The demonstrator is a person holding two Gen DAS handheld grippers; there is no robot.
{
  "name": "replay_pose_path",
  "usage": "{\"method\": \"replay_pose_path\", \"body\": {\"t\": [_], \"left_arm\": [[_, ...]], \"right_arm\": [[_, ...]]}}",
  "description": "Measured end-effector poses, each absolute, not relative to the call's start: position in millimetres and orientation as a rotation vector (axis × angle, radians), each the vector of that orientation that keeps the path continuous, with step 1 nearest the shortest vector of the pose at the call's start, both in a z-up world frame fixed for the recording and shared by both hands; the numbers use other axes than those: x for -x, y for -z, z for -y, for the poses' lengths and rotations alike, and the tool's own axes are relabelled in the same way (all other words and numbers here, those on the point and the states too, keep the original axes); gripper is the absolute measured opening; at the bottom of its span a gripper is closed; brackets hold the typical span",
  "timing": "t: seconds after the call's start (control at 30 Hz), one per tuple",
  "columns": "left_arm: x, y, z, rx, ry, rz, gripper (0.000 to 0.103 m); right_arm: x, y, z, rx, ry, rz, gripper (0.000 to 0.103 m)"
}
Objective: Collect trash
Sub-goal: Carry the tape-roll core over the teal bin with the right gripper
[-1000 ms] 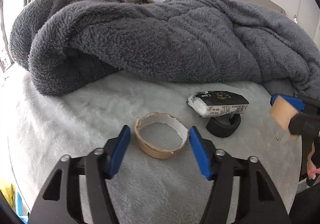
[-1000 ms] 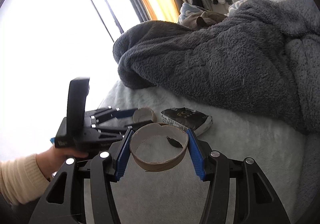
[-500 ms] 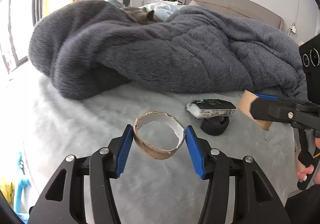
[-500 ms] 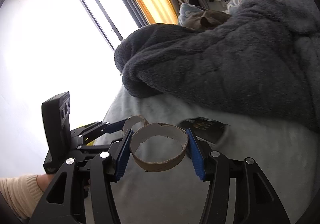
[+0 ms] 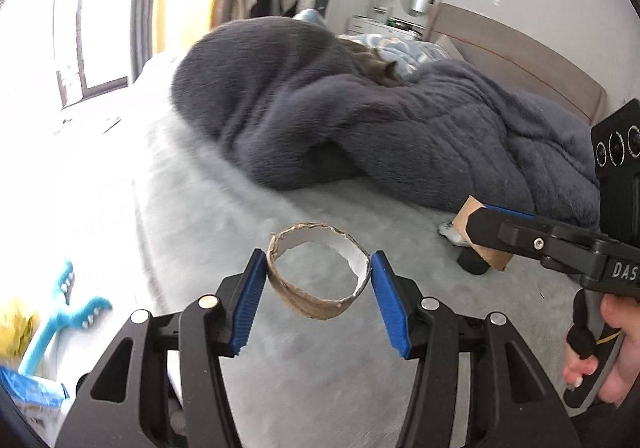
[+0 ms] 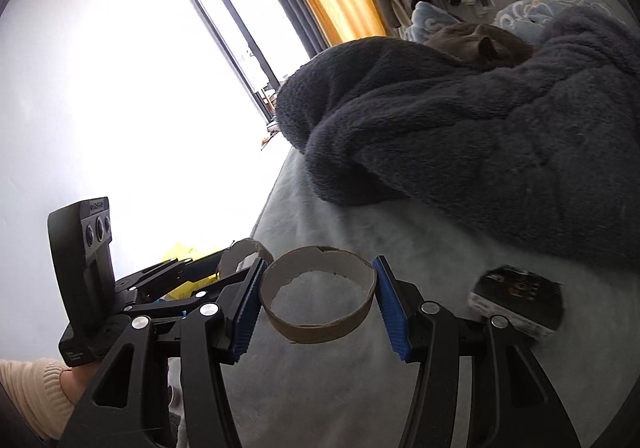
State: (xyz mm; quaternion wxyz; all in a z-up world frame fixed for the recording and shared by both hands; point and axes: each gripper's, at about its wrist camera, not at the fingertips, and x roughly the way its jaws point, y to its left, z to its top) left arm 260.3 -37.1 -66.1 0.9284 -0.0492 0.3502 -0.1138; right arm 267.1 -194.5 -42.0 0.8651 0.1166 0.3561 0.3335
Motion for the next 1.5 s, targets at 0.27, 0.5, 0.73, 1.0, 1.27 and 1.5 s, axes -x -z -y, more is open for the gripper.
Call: {"method": "replay_pose_path", "body": {"t": [0.27,0.5,0.73,1.0,1.27,1.5], "left_arm": [[-241.3,62.3,-18.9,0.153,0.133,-0.738,0.057],[-231.8,69.7,-62.8,0.168,0.053,-0.787,0.057],[-221.0,91.0,-108.0,0.212,0.007,-0.877,0.057],[-211.8,123.9,-153.6,0.266,-0.06,-0.987,0.057],[-202.7,153.1,-183.4,0.27,-0.111,-1.09,0.057],[-191.1,192.2,-201.3,0.318,-0.101,-1.255,0.057]], "right_arm": [[-265.9,39.9,138.2,-0.176,-0.749,-0.751,0.055],[-264.6,42.2,92.2,-0.131,-0.795,-0.764,0.055],[-263.7,45.6,47.7,-0.085,-0.84,-0.774,0.055],[-256.6,54.7,12.0,-0.038,-0.873,-0.794,0.055],[-246.5,58.8,-27.3,0.004,-0.919,-0.803,0.055],[-236.5,72.8,-64.8,0.083,-0.942,-0.838,0.055]]}}
